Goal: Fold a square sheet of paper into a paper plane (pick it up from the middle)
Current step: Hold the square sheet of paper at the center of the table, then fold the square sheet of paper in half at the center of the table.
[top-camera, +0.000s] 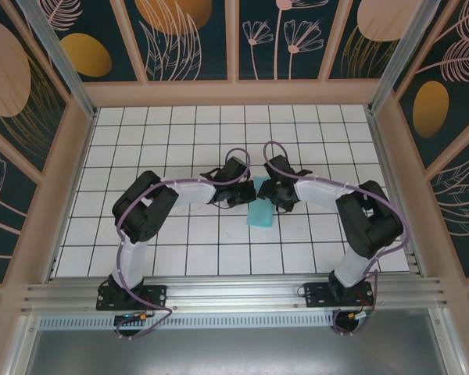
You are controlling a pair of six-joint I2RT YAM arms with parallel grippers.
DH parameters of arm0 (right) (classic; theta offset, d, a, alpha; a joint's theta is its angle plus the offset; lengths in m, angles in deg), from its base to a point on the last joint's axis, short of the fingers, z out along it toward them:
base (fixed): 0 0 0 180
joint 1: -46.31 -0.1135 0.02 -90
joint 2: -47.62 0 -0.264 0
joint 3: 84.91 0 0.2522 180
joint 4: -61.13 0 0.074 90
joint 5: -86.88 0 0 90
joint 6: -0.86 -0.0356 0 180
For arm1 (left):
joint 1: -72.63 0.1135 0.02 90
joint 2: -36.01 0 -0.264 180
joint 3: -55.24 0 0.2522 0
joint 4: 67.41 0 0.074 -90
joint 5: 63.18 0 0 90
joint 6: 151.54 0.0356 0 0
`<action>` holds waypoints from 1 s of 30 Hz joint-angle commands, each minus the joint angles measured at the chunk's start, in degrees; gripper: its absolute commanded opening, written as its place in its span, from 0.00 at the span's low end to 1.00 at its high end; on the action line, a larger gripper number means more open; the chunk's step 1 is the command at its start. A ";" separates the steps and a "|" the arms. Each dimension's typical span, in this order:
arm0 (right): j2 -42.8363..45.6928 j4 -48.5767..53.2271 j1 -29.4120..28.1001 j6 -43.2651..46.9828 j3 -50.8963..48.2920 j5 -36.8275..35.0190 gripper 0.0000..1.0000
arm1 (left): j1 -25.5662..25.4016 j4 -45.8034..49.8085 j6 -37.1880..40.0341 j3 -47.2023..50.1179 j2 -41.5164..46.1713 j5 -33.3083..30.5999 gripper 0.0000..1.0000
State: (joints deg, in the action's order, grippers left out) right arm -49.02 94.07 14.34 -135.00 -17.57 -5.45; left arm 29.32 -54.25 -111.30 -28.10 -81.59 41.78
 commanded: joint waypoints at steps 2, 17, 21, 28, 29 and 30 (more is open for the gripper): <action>7.04 -4.21 0.32 1.65 -2.63 3.57 0.74 | -0.45 3.94 0.90 -0.29 -2.43 -1.77 0.00; 11.43 -18.09 4.89 4.06 -9.92 25.12 0.13 | -0.46 4.20 1.26 -0.31 -3.07 -1.60 0.00; 9.27 -18.21 6.39 4.90 -11.16 25.88 0.13 | -0.41 4.29 1.41 -0.38 -2.95 -1.68 0.00; 5.74 -18.80 8.25 7.32 -12.96 27.88 0.15 | -0.46 4.29 1.59 -0.14 -2.94 -1.63 0.00; 5.33 -18.28 8.27 7.67 -13.13 27.22 0.16 | -0.45 4.27 1.56 -0.12 -2.90 -1.60 0.00; 5.01 -17.74 8.45 8.05 -13.30 26.59 0.16 | -0.46 4.26 1.59 -0.12 -3.07 -1.57 0.00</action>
State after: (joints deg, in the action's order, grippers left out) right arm -42.81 76.76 22.25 -129.47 -29.92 20.17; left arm 29.32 -53.88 -111.08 -28.51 -81.81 41.80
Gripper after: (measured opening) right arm 0.156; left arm 0.069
